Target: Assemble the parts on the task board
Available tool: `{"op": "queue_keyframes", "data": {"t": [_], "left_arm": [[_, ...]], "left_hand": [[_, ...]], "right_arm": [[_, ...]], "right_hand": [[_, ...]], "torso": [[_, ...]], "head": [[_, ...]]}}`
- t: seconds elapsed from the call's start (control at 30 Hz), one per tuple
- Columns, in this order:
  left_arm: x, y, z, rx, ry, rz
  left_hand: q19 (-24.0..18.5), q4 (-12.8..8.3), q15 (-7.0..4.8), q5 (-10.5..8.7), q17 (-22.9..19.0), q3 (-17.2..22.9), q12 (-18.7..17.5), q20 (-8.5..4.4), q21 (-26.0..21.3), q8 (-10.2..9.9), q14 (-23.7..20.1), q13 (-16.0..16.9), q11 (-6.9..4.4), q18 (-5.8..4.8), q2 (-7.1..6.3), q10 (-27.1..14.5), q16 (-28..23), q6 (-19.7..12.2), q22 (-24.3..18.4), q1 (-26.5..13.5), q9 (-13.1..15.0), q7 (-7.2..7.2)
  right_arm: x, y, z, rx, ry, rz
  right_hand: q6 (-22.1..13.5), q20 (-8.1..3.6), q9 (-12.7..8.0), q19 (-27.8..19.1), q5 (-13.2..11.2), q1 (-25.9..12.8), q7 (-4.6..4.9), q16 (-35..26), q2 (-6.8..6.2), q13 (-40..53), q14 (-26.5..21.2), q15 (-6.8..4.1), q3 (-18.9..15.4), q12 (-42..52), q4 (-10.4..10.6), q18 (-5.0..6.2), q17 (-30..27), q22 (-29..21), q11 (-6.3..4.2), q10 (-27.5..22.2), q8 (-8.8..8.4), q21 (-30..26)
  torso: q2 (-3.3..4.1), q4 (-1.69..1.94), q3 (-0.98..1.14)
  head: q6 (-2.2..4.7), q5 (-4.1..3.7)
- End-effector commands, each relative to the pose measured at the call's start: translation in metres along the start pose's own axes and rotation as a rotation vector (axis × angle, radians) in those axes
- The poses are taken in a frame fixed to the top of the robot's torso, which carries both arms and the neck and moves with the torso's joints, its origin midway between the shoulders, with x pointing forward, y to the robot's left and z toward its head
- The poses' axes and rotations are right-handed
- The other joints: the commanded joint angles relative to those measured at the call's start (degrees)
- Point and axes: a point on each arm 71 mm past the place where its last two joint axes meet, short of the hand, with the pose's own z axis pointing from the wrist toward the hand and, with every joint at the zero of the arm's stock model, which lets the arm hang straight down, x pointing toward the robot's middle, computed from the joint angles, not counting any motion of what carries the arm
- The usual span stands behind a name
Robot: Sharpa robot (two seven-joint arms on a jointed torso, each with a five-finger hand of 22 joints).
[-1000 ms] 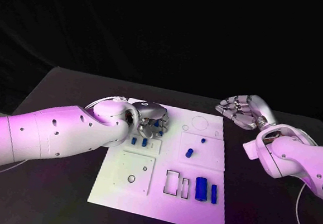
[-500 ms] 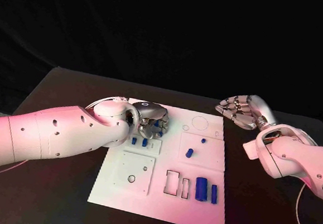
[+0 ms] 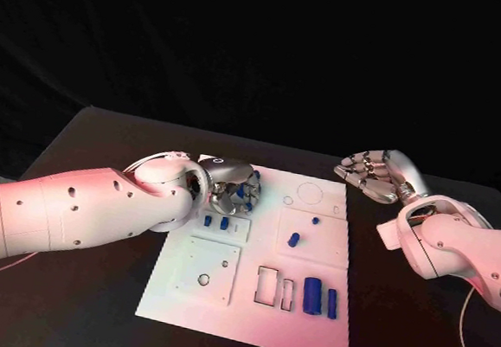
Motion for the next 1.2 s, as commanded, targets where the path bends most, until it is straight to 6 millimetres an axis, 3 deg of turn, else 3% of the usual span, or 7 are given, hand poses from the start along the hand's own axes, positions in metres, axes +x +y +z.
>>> {"op": "queue_keyframes", "data": {"t": [0.03,0.27,0.6,1.2], "left_arm": [[-0.007,-0.004,-0.004,0.028,-0.05,-0.047],[-0.017,0.0,-0.016,0.016,-0.052,-0.063],[-0.018,0.022,-0.031,-0.049,-0.005,-0.074],[-0.016,0.04,-0.034,-0.102,0.031,-0.079]], "left_hand": [[0.4,-0.1,0.0,0.1,-0.1,0.3,-0.3,-0.13,0.4,-0.3,0.6,-0.1,-0.03,-0.54,-0.02,0.4,0.2,0.4,0.1,-0.5,0.0,0.07],[0.6,-0.1,0.0,0.05,-0.3,0.3,-0.8,-0.08,0.5,-0.4,0.6,-0.1,-0.04,-0.6,-0.21,0.7,0.2,0.7,0.3,-0.9,0.0,0.07],[0.7,-0.1,-0.01,0.01,-0.6,0.2,-1.2,-0.05,0.5,-0.5,0.6,-0.1,-0.07,-0.61,-0.3,1.0,0.1,0.9,0.4,-1.2,0.1,0.03],[0.7,-0.1,-0.03,0.04,-0.8,0.2,-1.4,-0.04,0.5,-0.5,0.6,-0.1,-0.11,-0.62,-0.33,1.2,0.0,1.0,0.4,-1.3,0.1,-0.01]], "right_arm": [[0.001,0.001,0.0,-0.015,0.009,-0.002],[0.0,0.0,0.0,-0.014,0.008,-0.003],[0.0,-0.001,-0.001,-0.01,0.007,-0.004],[0.001,-0.001,-0.001,-0.01,0.01,-0.003]], "right_hand": [[0.5,0.08,0.0,0.2,-0.2,0.1,2.01,-0.4,0.19,0.0,-0.2,-0.1,-0.1,-0.3,0.3,0.25,-0.1,-0.1,0.1,-0.2,-0.39,0.0],[0.6,0.08,-0.1,0.2,-0.2,0.1,1.99,-0.4,0.24,0.0,-0.2,-0.1,-0.1,-0.3,0.3,0.24,-0.1,-0.1,0.09,-0.2,-0.4,0.0],[0.6,0.08,-0.1,0.2,-0.2,0.1,1.99,-0.4,0.25,0.0,-0.2,-0.11,-0.1,-0.4,0.3,0.24,-0.2,-0.1,0.08,-0.2,-0.41,0.0],[0.7,0.08,-0.2,0.1,-0.2,0.1,1.97,-0.4,0.31,0.0,-0.1,-0.11,-0.1,-0.4,0.3,0.24,-0.2,-0.2,0.07,-0.1,-0.45,0.0]], "torso": [[-0.08,0.14,0.02],[-0.18,0.2,0.02],[-0.09,0.16,-0.03],[0.03,-0.01,0.02]], "head": [[0.15,-0.11],[0.2,0.04],[0.2,0.21],[0.12,0.6]]}}
